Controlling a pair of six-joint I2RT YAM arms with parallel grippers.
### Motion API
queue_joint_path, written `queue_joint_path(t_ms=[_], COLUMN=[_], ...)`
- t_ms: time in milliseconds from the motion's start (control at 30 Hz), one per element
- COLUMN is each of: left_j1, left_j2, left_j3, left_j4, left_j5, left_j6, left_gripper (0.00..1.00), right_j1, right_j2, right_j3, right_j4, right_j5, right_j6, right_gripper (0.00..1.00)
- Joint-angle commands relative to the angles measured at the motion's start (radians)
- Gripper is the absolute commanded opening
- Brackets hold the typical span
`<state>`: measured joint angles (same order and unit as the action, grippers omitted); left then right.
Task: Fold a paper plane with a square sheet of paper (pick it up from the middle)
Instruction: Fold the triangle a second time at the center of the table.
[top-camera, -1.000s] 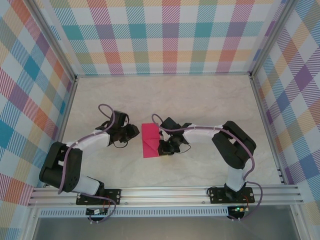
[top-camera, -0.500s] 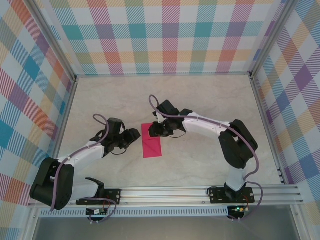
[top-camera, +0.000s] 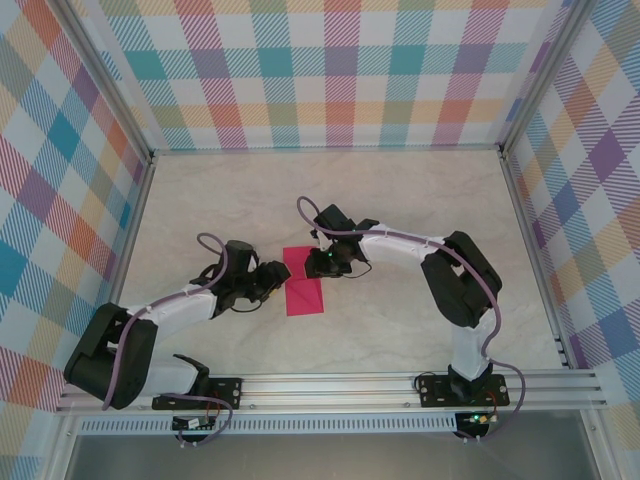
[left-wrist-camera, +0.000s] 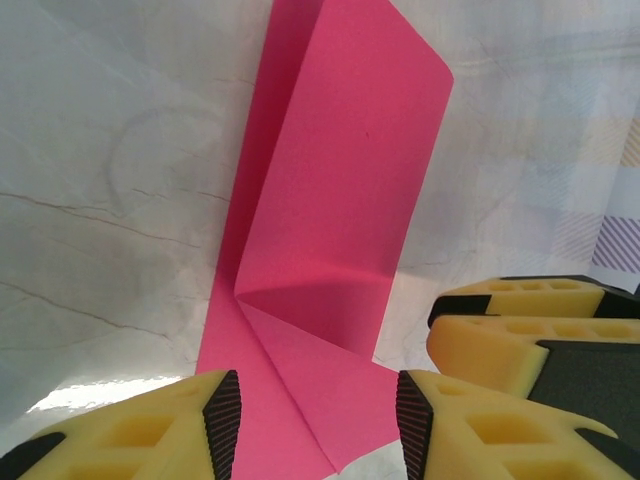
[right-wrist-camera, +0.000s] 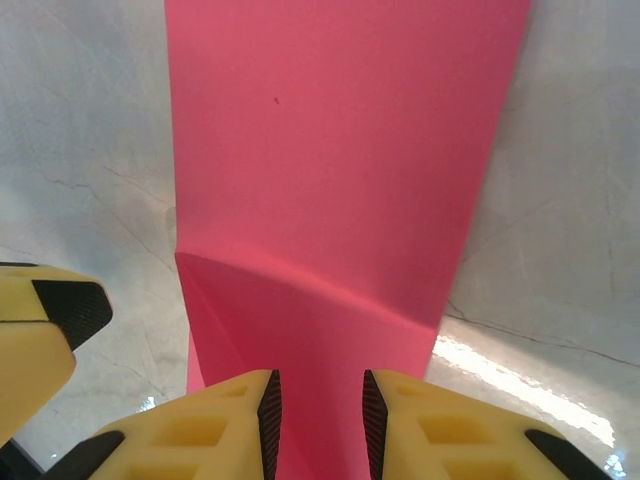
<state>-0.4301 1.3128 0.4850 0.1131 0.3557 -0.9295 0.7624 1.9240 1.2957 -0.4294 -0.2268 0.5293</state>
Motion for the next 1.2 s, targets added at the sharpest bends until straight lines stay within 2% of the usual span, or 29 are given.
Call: queue_joint_path(t_ms=[0, 233, 400, 500, 633, 767, 967, 1167], left_j1=[-0.022, -0.037, -0.041, -0.042, -0.042, -0.042, -0.045, -0.052], left_j2=[0.014, 0.058, 0.082, 0.085, 0.091, 0.096, 0.105, 0.107], left_j3=[0.001, 0.017, 0.029, 0.032, 0.035, 0.038, 0.045, 0.044], left_j4=[0.034, 0.039, 0.037, 0.030, 0.025, 0.024, 0.029, 0.039], left_j5=[0.015, 0.012, 0.006, -0.005, -0.012, -0.015, -0.008, 0.002], left_j6=[-0.015, -0.012, -0.013, -0.014, -0.014, -0.015, -0.017, -0.017], left_gripper=[0.46, 0.38, 0.36, 0.36, 0.35, 0.34, 0.34, 0.35], right_j1=[-0.010, -0.012, -0.011, -0.001, 0.015, 0.017, 0.014, 0.002], right_j2=[0.018, -0.116, -0.150, -0.138, -0.108, -0.076, -0.037, 0.007], right_j3=[0.007, -0.025, -0.068, -0.084, -0.095, -0.089, -0.058, -0.040], right_j4=[-0.020, 0.032, 0.053, 0.060, 0.051, 0.019, -0.022, -0.005], right_j5=[-0.015, -0.079, -0.163, -0.216, -0.242, -0.190, -0.054, -0.035], right_j6=[-0.036, -0.054, -0.067, -0.073, -0.092, -0.100, -0.080, -0.041], right_gripper=[0.30, 0.33, 0.34, 0.32, 0.25, 0.20, 0.19, 0.19])
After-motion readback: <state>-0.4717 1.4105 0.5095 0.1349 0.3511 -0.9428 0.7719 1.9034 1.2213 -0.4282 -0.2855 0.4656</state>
